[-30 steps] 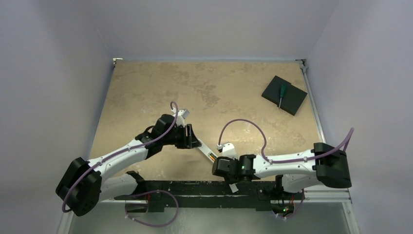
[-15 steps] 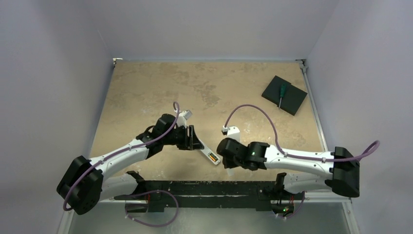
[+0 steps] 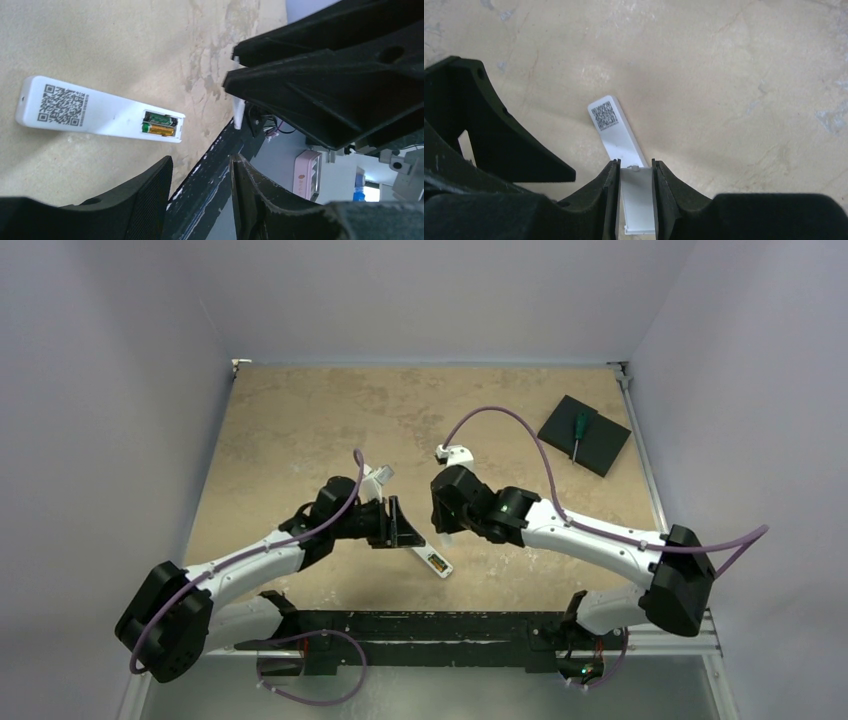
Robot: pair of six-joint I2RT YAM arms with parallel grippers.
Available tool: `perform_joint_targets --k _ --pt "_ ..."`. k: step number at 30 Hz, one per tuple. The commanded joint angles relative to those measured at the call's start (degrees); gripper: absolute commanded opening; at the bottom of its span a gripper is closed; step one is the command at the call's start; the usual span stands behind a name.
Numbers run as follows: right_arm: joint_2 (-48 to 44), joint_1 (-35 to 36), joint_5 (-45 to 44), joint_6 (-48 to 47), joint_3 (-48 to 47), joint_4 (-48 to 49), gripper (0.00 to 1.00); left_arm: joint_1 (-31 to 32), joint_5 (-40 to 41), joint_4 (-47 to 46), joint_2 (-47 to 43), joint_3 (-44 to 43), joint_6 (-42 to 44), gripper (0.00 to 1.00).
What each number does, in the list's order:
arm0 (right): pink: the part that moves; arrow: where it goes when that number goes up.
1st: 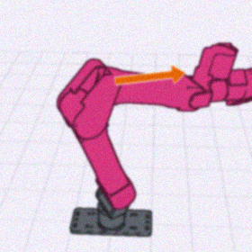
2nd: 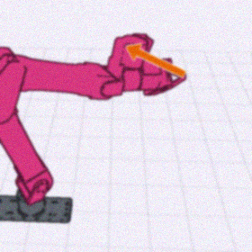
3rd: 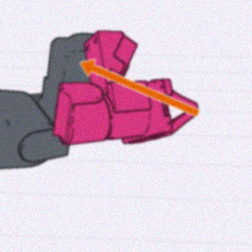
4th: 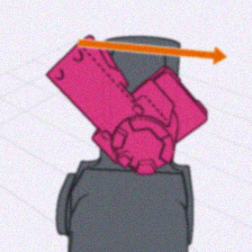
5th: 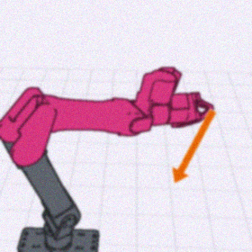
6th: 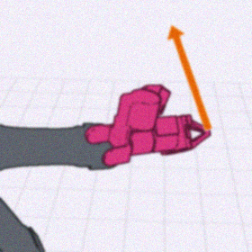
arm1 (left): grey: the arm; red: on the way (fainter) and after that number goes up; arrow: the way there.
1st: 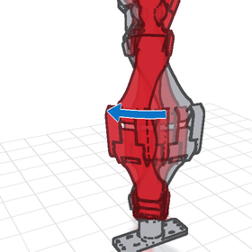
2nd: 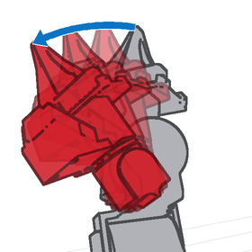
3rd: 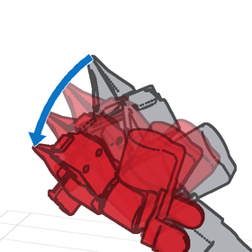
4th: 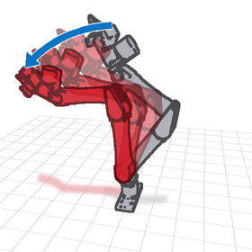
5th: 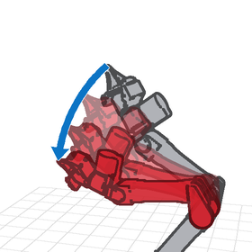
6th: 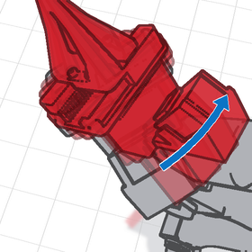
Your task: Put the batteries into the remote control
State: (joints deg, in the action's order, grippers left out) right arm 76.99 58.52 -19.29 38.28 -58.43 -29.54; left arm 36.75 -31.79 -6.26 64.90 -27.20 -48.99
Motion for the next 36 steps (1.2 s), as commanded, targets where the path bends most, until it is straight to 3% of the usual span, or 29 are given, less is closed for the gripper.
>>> perform_joint_targets --k 1,20,31,34,36 --pt "2.3 -1.1 2.2 -3.1 -4.3 3.9 0.26 -0.2 -2.3 -8.1 -0.7 0.9 -4.2 0.45" --pt "4.8 -1.6 6.3 -2.1 -6.0 7.5 0.25 -0.2 1.1 -19.0 4.2 3.0 -11.8 0.44" --pt "4.2 -1.6 7.0 -1.5 -4.9 9.0 0.24 -0.1 1.1 -23.7 6.5 4.2 -14.3 0.29" --pt "4.0 -1.6 6.9 -1.3 -4.6 9.3 0.24 -0.1 0.7 -24.8 7.0 4.4 -14.8 0.20" --pt "3.9 -1.6 6.9 -1.3 -4.4 9.4 0.24 -0.1 0.6 -25.1 7.1 4.5 -14.9 0.08"
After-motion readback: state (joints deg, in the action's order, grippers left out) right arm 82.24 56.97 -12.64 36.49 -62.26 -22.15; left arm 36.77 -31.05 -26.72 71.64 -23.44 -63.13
